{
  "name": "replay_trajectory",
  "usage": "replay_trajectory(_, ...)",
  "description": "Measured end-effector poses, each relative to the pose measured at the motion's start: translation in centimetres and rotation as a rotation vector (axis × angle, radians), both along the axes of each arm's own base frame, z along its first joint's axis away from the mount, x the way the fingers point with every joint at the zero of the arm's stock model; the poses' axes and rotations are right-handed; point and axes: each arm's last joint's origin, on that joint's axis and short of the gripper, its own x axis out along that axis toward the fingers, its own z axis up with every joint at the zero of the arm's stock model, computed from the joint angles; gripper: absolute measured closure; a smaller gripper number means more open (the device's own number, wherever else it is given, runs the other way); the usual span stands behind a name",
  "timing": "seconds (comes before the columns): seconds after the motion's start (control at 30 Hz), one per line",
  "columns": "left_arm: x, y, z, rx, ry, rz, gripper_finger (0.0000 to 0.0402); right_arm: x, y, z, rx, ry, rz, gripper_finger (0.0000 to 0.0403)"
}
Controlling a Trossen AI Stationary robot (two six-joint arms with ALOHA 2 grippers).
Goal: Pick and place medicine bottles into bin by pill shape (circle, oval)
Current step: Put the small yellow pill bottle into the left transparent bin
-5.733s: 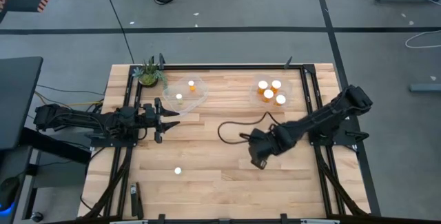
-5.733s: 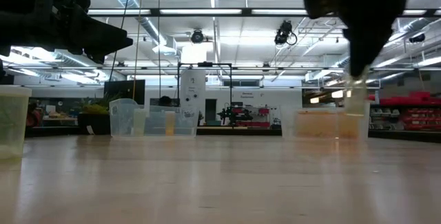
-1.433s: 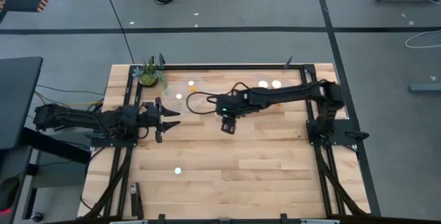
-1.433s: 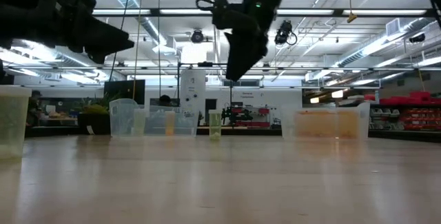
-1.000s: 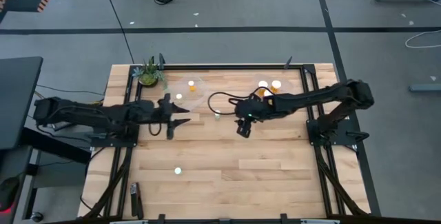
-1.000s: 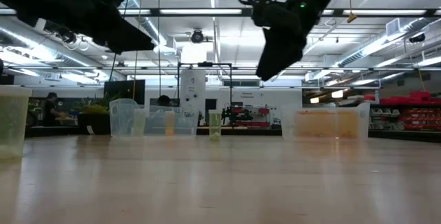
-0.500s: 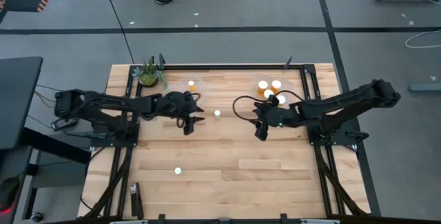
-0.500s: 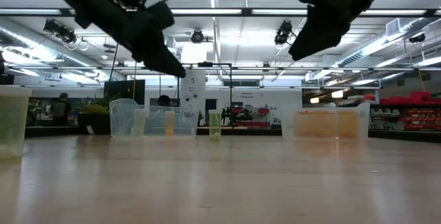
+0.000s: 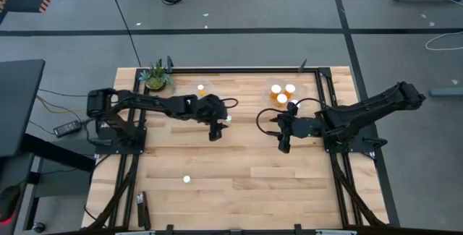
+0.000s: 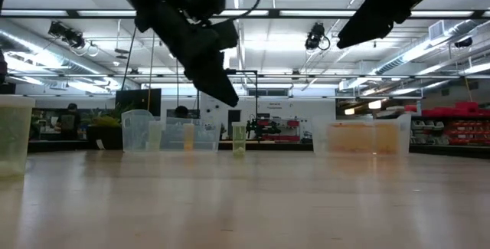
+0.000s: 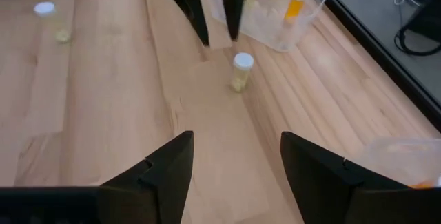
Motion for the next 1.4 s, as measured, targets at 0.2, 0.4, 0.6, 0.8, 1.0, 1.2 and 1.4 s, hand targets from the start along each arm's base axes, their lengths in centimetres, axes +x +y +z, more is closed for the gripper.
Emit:
replay_trajectory(0.2,2.0,0.4,0.3,0.036,0.079,0.007,0.0175,-0.3,0.0,0.2,-0.019,0.006,0.013,0.0177)
replay_trajectory(0.4,3.0,0.6,-1.1,0.057,0.163,-0.019,0.0148,-0.3,0.0,0.1,-0.031,0.012,0.022,0.0177)
replay_trajectory(0.6,3.4,0.9,-2.1,0.141,0.191,0.001,0.0145,-0.2,0.0,0.2,-0.026,0.007,0.019,0.0177)
replay_trajectory(0.8,3.2,0.7,-2.2,0.139,0.203,-0.008,0.0151,-0.3,0.0,0.1,-0.022,0.008,0.015,0.0177)
replay_trajectory(1.0,3.1,0.2,-2.4,0.194,0.243,-0.097,0.0166,-0.2,0.0,0.1,-0.012,0.006,0.008,0.0177)
replay_trajectory(1.2,3.0,-0.3,-3.0,0.300,0.306,-0.245,0.0178,-0.2,0.0,0.2,-0.014,-0.002,0.006,0.0177)
replay_trajectory(1.4,3.2,-0.2,-4.9,0.421,0.404,-0.347,0.0184,-0.2,0.0,0.2,-0.016,-0.007,0.008,0.0177)
